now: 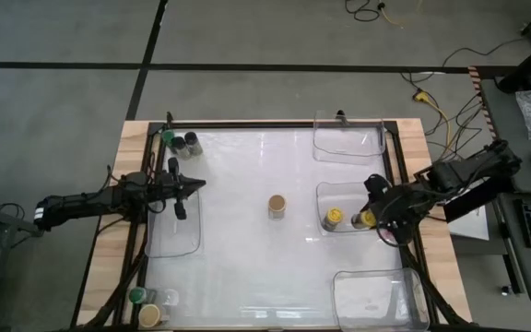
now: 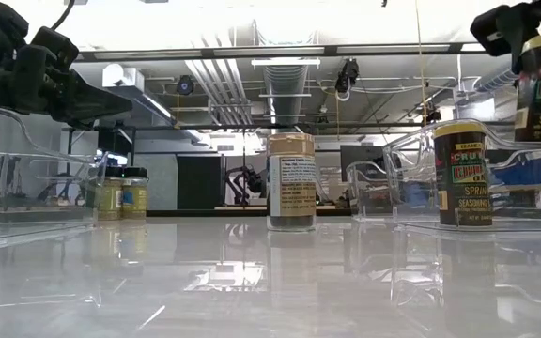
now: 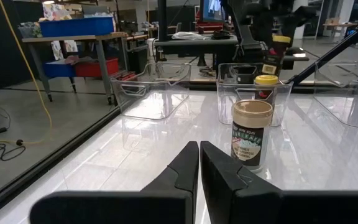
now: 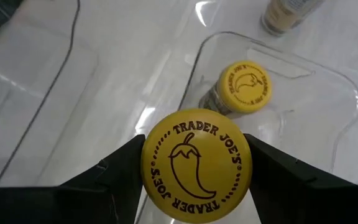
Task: Sort spices by type
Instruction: Put the yellow seasoning bottle into the middle right transparent bin
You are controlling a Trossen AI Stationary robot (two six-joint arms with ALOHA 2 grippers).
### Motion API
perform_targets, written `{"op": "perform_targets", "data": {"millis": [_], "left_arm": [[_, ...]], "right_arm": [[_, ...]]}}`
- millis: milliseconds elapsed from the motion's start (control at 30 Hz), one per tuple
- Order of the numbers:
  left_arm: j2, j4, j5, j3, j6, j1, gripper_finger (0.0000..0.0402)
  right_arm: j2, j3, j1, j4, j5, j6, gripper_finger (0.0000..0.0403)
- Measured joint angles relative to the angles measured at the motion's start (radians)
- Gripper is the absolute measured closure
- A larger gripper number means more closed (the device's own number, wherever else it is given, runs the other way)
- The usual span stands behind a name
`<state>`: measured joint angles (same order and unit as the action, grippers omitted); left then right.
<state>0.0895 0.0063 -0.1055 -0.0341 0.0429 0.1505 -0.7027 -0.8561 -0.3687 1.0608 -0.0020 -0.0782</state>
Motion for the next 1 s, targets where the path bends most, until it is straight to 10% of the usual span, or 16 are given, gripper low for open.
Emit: {"op": "perform_targets", "data": {"millis": [1000], "left_arm": [[0.000,0.000,0.000,0.000,0.000,0.000,0.0400]], "right_arm": [[-0.099,0.083,0.174,-0.124,-0.149,-0.360,0.0172]]}}
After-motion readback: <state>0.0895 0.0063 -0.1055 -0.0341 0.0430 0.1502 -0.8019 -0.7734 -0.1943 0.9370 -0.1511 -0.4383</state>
